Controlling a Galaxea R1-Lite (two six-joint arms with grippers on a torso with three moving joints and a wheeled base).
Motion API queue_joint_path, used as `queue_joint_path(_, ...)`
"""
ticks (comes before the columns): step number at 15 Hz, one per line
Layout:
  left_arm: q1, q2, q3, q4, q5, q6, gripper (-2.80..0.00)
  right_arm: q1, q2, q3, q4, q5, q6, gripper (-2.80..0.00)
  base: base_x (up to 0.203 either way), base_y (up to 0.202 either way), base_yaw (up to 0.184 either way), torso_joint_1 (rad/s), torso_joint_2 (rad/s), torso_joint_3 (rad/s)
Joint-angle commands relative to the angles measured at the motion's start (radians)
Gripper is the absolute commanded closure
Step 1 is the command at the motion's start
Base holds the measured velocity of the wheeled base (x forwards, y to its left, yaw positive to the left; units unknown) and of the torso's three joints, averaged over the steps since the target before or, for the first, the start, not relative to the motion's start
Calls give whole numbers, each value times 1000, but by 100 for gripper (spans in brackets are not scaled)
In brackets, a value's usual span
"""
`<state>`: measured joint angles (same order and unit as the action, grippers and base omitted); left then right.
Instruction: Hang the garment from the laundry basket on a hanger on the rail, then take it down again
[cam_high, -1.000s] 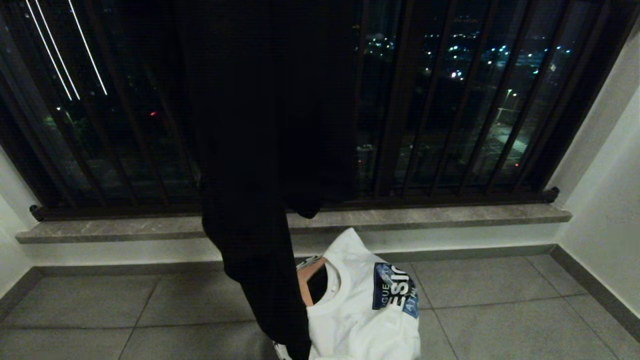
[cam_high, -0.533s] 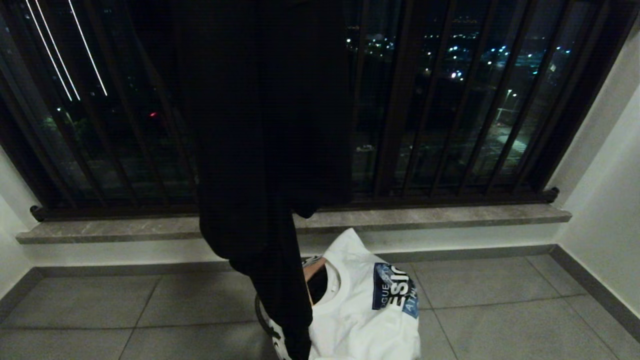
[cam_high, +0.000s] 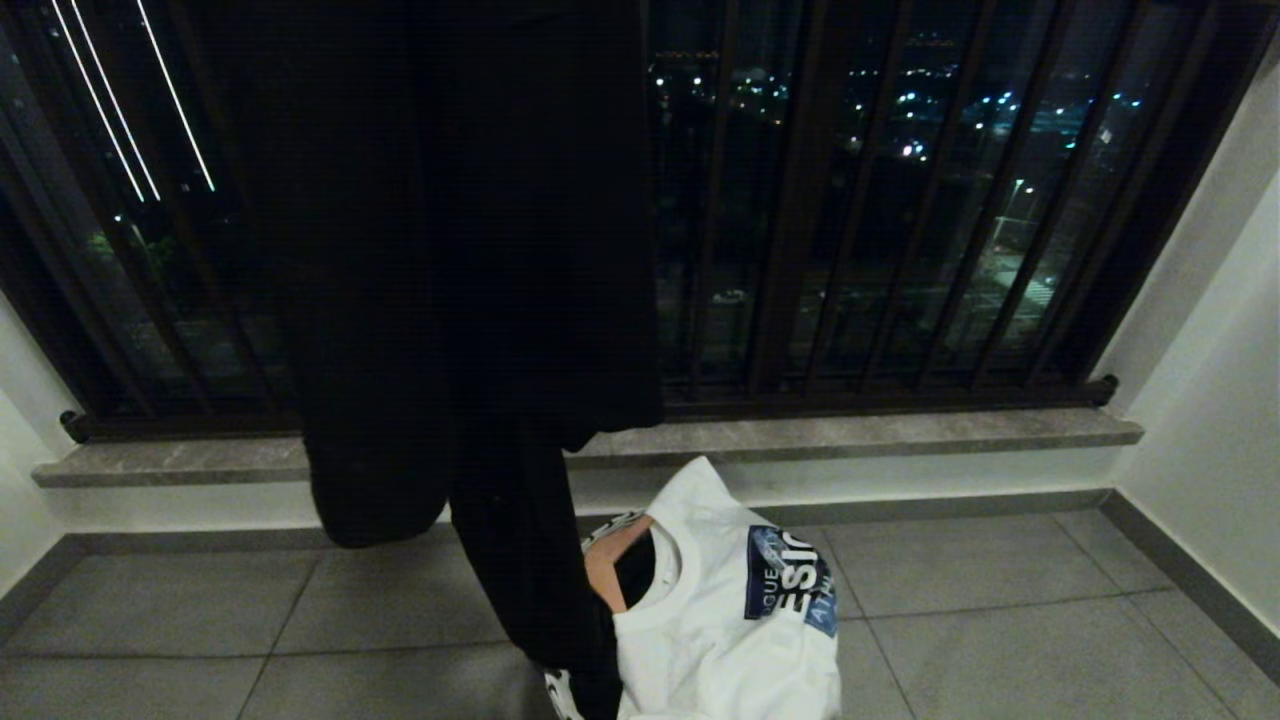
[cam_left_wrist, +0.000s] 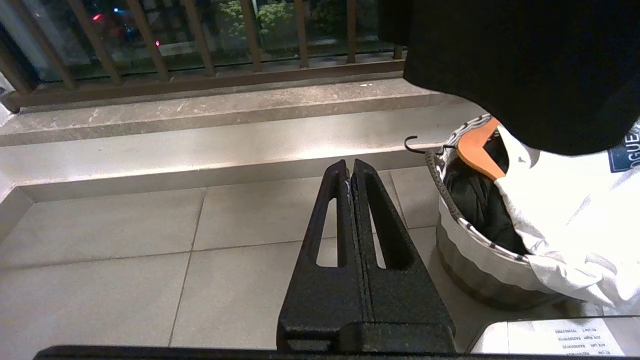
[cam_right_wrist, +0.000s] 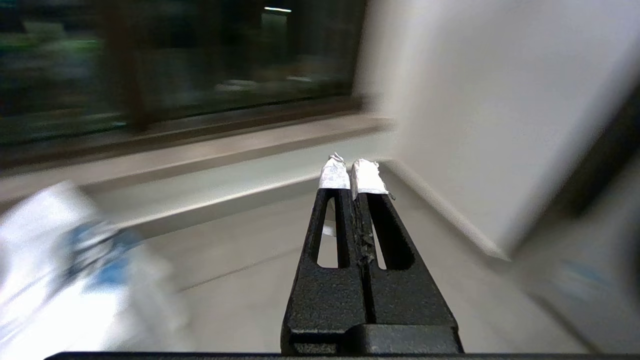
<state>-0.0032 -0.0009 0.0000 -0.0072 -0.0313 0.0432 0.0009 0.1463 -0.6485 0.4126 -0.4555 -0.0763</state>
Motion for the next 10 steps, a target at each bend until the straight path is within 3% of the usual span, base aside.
queue_joint_path(1, 0, -1, 2, 0, -1, 0, 0, -2, -129, 175, -54, 122, 18, 0, 0, 0, 0, 0, 0, 0)
queue_joint_path(5, 0, -1, 3, 0, -1, 1, 0, -2, -145, 456, -371, 293, 52, 0, 0, 0, 0, 0, 0, 0)
queue_joint_path(8, 0, -1, 3, 0, -1, 1, 0, -2, -146, 544, -411, 384, 63, 0, 0, 0, 0, 0, 0, 0)
queue_joint_path(10, 0, -1, 2, 0, 0, 0, 0, -2, -146, 591, -412, 398, 65, 0, 0, 0, 0, 0, 0, 0)
